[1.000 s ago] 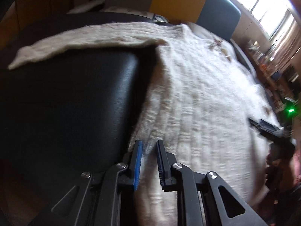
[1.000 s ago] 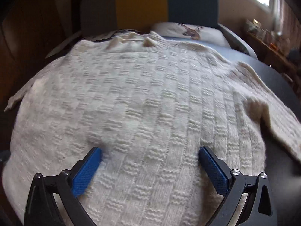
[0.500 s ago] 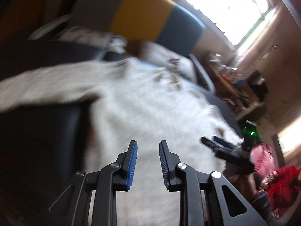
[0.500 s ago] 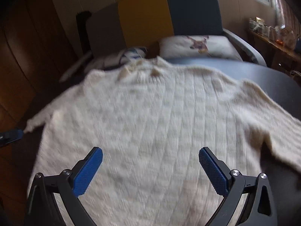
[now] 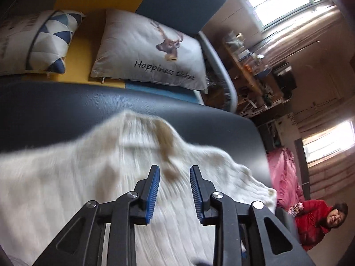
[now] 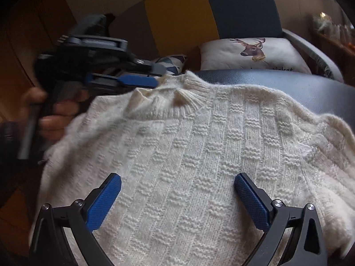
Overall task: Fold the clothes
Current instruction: 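Grasp the sweater collar with the left tool and straighten it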
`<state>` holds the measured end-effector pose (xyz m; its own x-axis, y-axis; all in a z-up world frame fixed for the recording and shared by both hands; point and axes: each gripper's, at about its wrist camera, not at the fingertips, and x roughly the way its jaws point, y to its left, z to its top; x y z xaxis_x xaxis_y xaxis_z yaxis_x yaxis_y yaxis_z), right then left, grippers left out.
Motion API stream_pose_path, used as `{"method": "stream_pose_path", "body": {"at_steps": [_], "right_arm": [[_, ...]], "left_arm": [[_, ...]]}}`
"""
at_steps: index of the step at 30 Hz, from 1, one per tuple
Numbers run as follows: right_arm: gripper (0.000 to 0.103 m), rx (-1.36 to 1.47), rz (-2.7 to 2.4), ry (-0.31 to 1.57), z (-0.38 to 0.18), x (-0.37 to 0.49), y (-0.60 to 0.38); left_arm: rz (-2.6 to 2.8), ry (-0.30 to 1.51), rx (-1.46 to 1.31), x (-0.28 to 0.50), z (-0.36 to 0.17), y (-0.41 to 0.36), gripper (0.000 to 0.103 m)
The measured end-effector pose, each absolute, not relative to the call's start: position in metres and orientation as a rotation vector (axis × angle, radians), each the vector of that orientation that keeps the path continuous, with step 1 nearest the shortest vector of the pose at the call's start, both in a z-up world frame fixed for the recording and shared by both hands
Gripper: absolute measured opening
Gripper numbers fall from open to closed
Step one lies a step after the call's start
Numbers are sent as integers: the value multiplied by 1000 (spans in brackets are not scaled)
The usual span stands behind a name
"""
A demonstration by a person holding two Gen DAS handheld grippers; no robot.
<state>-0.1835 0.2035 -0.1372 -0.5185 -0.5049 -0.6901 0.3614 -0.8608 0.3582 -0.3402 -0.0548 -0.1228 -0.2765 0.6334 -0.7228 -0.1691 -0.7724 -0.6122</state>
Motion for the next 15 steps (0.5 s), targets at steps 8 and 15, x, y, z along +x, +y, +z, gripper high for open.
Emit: {"method": "stream_pose_path", "body": {"at_steps": [8,15], "right_arm": [[103,1100,-2306,-390,-140,-184,219],[103,1091,-2302,-410,-140,-185,219]], "left_arm": [[1961,-525,-1497,-369,-142,-22,30],[1859,-409,-1328,-356,-117,12,2]]}}
